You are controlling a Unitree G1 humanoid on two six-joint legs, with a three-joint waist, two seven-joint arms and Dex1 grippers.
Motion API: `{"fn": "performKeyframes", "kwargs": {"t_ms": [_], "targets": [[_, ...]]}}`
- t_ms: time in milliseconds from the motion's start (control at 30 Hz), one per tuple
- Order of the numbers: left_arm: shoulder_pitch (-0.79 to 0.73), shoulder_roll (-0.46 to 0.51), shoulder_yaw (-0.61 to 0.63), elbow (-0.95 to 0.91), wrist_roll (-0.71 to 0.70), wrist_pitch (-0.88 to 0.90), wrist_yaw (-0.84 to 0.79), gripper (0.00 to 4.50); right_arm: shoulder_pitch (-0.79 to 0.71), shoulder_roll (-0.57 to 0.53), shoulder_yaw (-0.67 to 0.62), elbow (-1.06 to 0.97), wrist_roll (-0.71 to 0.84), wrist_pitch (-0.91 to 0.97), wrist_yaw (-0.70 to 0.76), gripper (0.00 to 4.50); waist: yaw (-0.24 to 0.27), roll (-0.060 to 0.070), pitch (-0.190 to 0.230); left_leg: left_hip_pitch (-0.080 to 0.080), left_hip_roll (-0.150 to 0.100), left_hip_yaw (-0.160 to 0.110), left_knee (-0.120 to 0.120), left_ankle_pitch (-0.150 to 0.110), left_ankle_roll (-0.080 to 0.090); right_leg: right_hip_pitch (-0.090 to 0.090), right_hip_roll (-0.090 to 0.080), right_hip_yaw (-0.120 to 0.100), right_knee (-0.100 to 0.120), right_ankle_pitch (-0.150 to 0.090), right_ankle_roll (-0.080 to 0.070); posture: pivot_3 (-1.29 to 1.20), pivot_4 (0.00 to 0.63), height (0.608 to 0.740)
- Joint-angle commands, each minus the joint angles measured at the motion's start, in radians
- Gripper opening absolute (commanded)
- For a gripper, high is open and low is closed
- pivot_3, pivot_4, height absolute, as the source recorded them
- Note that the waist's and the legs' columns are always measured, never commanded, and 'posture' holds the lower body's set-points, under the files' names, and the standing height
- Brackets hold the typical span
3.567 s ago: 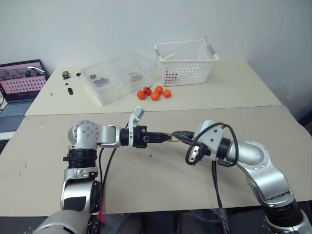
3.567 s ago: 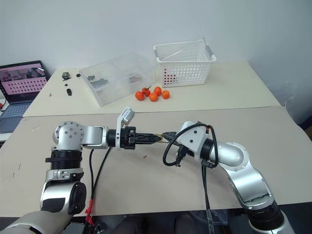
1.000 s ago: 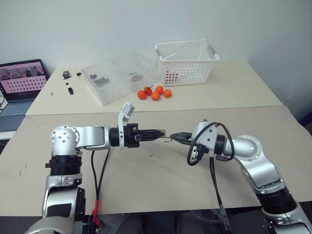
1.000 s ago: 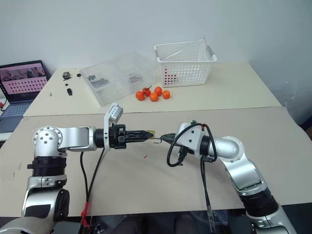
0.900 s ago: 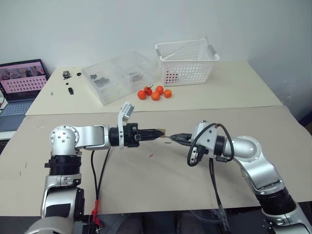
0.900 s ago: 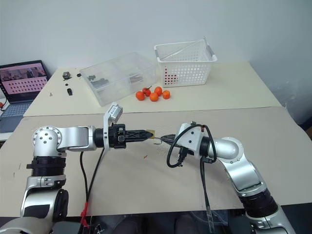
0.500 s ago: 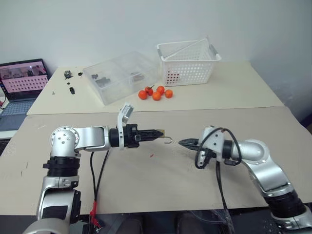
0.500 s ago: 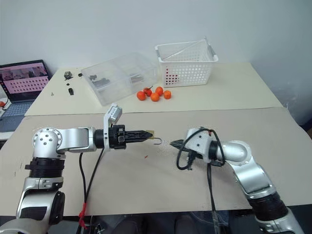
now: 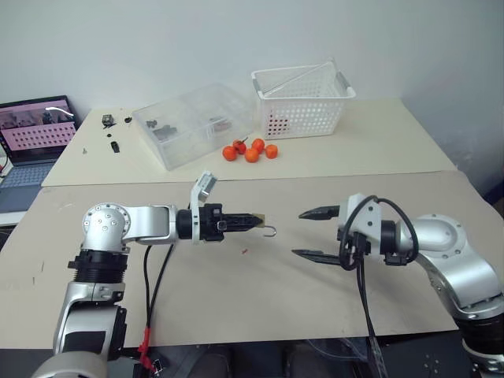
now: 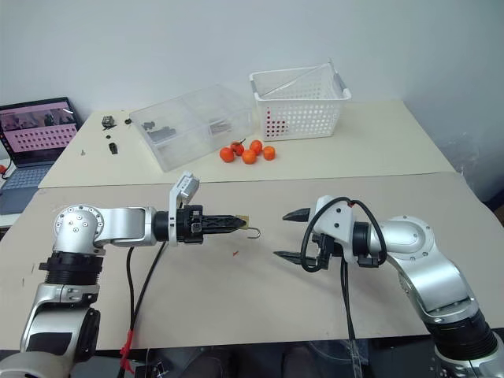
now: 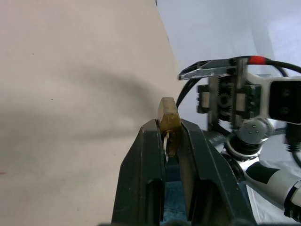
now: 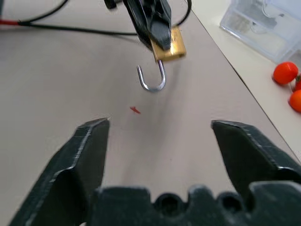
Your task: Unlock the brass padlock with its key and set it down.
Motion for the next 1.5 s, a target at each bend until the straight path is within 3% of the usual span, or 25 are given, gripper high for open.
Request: {"fn": "performKeyframes", "kwargs": {"t_ms": [33, 233, 400, 833, 1200, 1500], "targets": [[-0.043, -0.042, -0.012, 0.037, 0.047, 0.005, -0.031, 0.01, -0.017, -0.036, -0.036, -0.098, 0.061, 0.103, -0.023, 4.47, 0.007, 0.0, 0.0, 0.0, 0.0, 0.0, 0.0, 0.0, 0.0, 0.0, 0.0, 0.0, -0.001, 0.0, 0.0, 0.0, 0.15, 0.74], [-0.087, -0.147, -0.031, 0.112, 0.108, 0.036, 0.012, 0.01, -0.018, -0.022, -0.084, -0.19, 0.148, 0.212, -0.105, 4.47, 0.019, 0.0, 0.0, -0.003, -0.001, 0.0, 0.0, 0.0, 0.0, -0.001, -0.001, 0.0, -0.001, 0.0, 0.0, 0.0, 0.15, 0.74], [-0.126, -0.222, -0.045, 0.202, 0.242, 0.05, 0.02, 0.01, -0.015, -0.006, -0.121, -0.244, 0.195, 0.264, -0.186, 4.47, 0.02, 0.0, 0.0, -0.004, -0.001, 0.0, 0.001, 0.0, 0.0, -0.001, -0.001, 0.0, -0.001, 0.0, 0.0, 0.0, 0.15, 0.74], [-0.152, -0.371, -0.035, 0.312, 0.556, 0.04, -0.104, 0.01, 0.029, -0.023, -0.16, -0.327, 0.249, 0.317, -0.305, 4.47, 0.019, -0.001, 0.0, -0.004, -0.001, 0.0, 0.001, 0.0, 0.0, -0.001, -0.001, -0.001, -0.002, 0.0, 0.0, 0.0, 0.15, 0.74], [-0.105, -0.352, 0.017, 0.272, 0.695, 0.074, -0.171, 0.01, 0.018, -0.049, -0.15, -0.312, 0.259, 0.306, -0.299, 4.5, 0.015, -0.001, 0.0, -0.004, 0.0, 0.001, 0.001, 0.0, 0.0, -0.001, 0.0, -0.001, -0.001, 0.0, 0.0, 0.0, 0.15, 0.74], [-0.076, -0.231, 0.144, 0.195, 0.731, 0.177, -0.191, 0.01, -0.028, -0.037, -0.086, -0.264, 0.226, 0.272, -0.266, 4.5, 0.01, -0.001, -0.001, -0.003, 0.0, 0.0, 0.001, 0.0, 0.0, -0.001, 0.0, -0.001, -0.001, 0.0, 0.0, 0.0, 0.15, 0.74]]}}
